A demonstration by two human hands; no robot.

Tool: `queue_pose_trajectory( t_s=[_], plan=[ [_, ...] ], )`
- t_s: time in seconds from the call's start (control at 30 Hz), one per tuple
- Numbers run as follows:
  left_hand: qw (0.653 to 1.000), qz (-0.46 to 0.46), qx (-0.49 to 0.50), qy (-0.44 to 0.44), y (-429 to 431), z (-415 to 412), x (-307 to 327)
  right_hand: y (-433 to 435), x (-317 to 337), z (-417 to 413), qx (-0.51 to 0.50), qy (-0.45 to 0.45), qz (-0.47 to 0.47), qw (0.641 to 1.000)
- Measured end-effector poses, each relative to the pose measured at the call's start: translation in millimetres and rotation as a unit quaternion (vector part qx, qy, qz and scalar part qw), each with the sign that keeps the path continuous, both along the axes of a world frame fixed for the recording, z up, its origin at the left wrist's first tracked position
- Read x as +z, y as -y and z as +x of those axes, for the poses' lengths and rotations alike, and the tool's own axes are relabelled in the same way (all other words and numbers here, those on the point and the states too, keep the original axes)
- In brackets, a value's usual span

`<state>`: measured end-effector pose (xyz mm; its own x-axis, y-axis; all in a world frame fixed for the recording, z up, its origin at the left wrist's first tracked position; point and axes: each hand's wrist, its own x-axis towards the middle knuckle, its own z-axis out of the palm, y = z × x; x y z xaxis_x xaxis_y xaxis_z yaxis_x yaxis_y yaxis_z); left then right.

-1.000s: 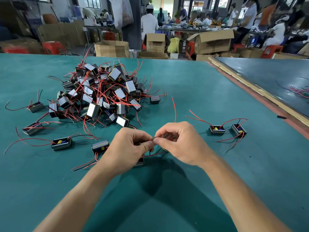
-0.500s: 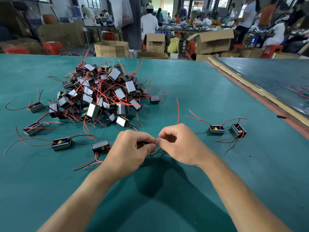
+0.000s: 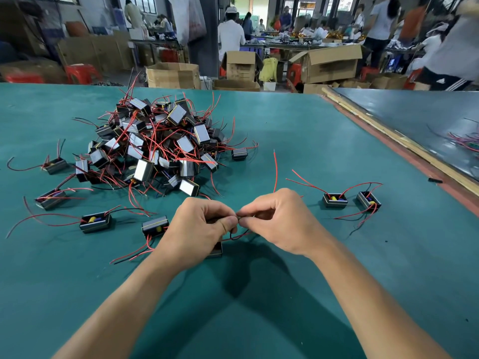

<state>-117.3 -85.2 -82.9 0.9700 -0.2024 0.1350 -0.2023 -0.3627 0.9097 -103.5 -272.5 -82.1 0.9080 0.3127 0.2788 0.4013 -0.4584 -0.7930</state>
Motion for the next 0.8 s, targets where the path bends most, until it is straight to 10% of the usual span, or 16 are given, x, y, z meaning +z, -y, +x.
queue_pose_trajectory(
  t_s=[0.53,0.8],
  plan=[
    [0.983,0.110,-0.004,0.147,-0.8,-4.3,-1.0,0.0,9.8,-4.0,0.017,-0.072,-0.068,0.995],
    [0.999,0.019,-0.008,0.043,-2.9,0.6,1.0,0.8,5.8,-3.6,0.006,-0.010,-0.015,1.000]
  ],
)
